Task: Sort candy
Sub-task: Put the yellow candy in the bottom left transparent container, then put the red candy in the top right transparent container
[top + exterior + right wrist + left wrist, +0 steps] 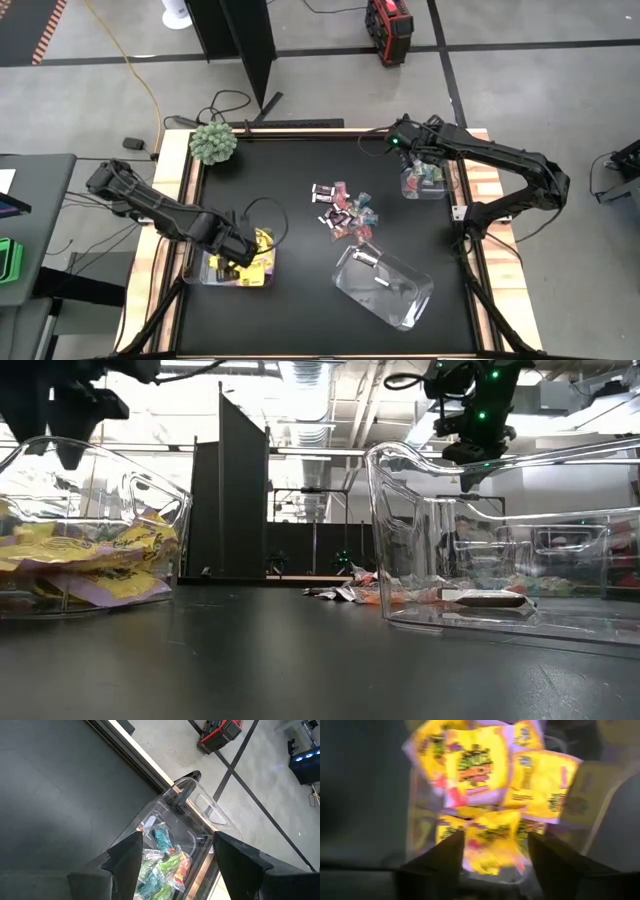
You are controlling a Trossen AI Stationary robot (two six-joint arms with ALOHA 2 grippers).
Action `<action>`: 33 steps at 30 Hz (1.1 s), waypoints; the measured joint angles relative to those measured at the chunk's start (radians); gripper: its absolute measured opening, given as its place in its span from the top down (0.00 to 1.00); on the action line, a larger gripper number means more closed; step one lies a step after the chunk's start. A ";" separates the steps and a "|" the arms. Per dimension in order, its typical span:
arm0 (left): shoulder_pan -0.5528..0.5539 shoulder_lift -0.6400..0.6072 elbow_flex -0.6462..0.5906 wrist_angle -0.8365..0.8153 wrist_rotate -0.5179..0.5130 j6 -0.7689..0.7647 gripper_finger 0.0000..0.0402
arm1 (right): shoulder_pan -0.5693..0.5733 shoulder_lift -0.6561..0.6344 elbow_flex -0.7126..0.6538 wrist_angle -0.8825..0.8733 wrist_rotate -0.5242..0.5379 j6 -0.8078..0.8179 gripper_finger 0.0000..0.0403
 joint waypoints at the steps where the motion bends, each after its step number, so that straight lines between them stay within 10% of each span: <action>1: 0.000 0.000 0.008 -0.019 -0.017 0.010 0.41 | 0.005 0.000 0.000 0.000 -0.003 0.000 0.36; 14: 0.072 -0.006 0.054 0.146 -0.462 0.199 0.32 | 0.184 0.000 0.000 0.101 -0.159 -0.095 0.36; 24: 0.216 -0.006 0.020 0.396 -0.602 0.326 0.32 | 0.286 0.032 0.000 0.161 -0.372 -0.115 0.36; 33: 0.426 -0.005 -0.125 0.672 -0.387 0.574 0.32 | 0.278 0.180 0.000 0.208 -0.422 -0.185 0.36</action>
